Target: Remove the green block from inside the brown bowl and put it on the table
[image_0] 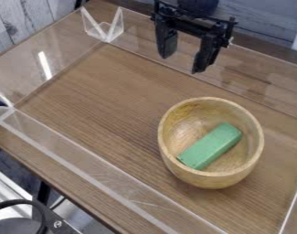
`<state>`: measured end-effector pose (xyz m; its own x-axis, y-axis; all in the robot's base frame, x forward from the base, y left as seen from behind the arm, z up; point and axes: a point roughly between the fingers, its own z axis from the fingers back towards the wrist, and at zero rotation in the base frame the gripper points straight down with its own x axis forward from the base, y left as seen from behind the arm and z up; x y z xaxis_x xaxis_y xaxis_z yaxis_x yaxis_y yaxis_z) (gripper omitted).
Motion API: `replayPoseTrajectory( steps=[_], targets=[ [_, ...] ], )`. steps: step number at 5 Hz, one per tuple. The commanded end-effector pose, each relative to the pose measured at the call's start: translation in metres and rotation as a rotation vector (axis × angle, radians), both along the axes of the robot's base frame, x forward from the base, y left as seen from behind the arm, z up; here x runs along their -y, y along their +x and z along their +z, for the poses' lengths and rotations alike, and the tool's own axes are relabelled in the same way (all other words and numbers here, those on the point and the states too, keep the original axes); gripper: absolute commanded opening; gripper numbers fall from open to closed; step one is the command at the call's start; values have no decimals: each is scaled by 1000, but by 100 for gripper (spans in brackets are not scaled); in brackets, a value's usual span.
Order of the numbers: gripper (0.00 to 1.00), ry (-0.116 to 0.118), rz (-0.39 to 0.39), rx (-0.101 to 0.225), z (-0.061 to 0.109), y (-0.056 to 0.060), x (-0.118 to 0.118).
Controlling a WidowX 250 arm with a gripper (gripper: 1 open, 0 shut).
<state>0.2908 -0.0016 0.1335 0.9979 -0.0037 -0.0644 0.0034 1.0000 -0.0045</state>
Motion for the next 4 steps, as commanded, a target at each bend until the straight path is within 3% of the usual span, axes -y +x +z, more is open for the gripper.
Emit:
replayPoseTrajectory(
  steps=[1,2,3,4],
  targets=[
    [100,-1,-106,-30,-6,-10,11],
    [0,-5,-262,-61,-16,-23,27],
    [100,-29,-284,-54,-34,-28,39],
    [100,-49,-289,-56,-45,-27,44]
  ],
)
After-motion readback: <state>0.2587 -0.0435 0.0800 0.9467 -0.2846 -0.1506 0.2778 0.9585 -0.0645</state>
